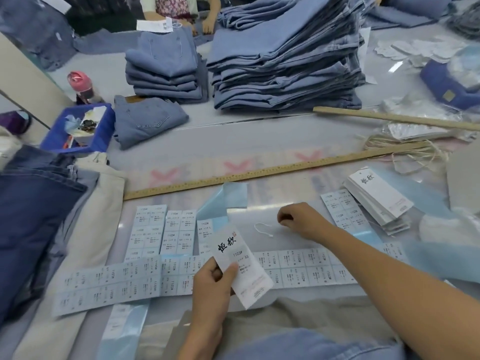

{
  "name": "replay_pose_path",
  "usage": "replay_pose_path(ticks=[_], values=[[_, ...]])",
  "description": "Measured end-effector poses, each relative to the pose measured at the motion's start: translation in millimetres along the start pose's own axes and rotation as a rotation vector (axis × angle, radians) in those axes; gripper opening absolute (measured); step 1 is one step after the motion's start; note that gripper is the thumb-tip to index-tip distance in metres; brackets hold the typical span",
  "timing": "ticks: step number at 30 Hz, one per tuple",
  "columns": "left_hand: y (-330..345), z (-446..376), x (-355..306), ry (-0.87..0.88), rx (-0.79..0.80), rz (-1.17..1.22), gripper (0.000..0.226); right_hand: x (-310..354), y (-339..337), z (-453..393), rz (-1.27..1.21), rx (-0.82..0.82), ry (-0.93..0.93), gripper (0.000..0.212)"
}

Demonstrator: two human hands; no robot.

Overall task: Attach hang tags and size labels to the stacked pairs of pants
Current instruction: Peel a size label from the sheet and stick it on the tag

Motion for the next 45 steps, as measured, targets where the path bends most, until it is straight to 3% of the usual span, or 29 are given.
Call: replay_pose_path(ticks=[4, 7, 13, 16, 21, 25, 28, 31, 35, 39, 45], values=[[0.9, 9.6, -18.8, 0.053, 0.025, 0.028, 0.033, 33.9, -51.9, 16.7, -0.133, -0.13, -0.056, 0.009], [-0.6, 21.3, -35.4, 0.074, 0.03, 0.026, 0.02, 67.2, -92.1, 51.6, -0.402, -0.195, -0.108, 0.015], [-7.8, 78.3, -79.2, 0.196, 0.104, 0.063, 0.023, 134.0, -143.6, 175.4, -0.652, -0.414, -0.215, 0.004], [-11.3, 120.2, -95.7, 0.264, 0.172, 0.095, 0.012, 163.7, -159.0, 252.1, -0.792, -0.532, -0.26, 0.007], [-20.7, 185.3, -109.5, 0.404, 0.299, 0.121, 0.022, 181.9, -129.4, 347.1, -0.863, -0.64, -0.178, 0.013], [-11.0, 212.6, -102.8, 0.45, 0.371, 0.063, 0.034, 180.4, -77.8, 367.9, -0.98, -0.539, -0.062, 0.012], [-2.3, 232.2, -98.7, 0.534, 0.415, 0.011, 0.012, 190.5, -70.5, 374.0, -0.93, -0.55, -0.086, 0.013], [-1.1, 244.7, -92.4, 0.566, 0.471, -0.019, 0.015, 202.3, -73.4, 379.0, -0.834, -0.611, -0.082, 0.003], [-6.6, 253.4, -83.6, 0.548, 0.527, 0.043, 0.021, 215.6, -67.1, 381.6, -0.657, -0.6, -0.089, 0.03], [-19.8, 253.1, -75.4, 0.513, 0.445, 0.144, 0.008, 227.0, -64.8, 382.0, -0.555, -0.621, -0.153, 0.039], [-32.9, 249.8, -73.3, 0.526, 0.386, 0.188, 0.012, 248.1, -64.4, 375.2, -0.36, -0.717, -0.217, 0.038]])
Point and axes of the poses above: each hand's wrist, its own z-axis away from the middle knuckle, its own y-axis out of the palm, x = y × z, the point moved 8 cm from there along -z, towards the middle knuckle, and after that the axes turned 4 degrees about -z, right-handed, at the moved point
